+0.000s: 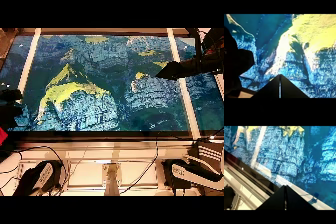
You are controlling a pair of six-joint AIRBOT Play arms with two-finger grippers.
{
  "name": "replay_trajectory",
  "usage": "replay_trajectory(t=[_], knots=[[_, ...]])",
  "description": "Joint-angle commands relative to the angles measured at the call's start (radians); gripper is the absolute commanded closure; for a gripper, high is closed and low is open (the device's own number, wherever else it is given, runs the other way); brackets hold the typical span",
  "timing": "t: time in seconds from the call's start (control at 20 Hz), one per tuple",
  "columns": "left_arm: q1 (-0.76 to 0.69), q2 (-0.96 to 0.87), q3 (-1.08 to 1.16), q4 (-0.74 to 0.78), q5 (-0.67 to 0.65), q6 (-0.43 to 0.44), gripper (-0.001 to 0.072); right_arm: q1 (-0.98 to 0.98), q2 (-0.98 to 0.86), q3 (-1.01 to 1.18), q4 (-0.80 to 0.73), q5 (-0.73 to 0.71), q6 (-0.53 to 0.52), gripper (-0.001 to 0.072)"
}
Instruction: Fold the clothes and pants, and hang the long-sleeved shirts on hangers.
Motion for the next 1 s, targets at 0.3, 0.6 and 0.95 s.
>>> replay_trajectory(t=[0.3, 0.6, 0.95], knots=[[0.169, -0.049, -0.004, 0.328, 0.006, -0.127, 0.0687, 0.001, 0.0, 0.0, 0.0, 0.0, 0.0, 0.0702], [0.273, -0.157, -0.008, 0.343, 0.008, -0.175, 0.0019, 0.001, 0.0, 0.001, 0.0, 0.0, 0.0, 0.0702], [0.274, -0.134, -0.006, 0.509, 0.043, -0.24, 0.0019, 0.001, 0.0, 0.001, 0.0, 0.0, 0.0, 0.0702]])
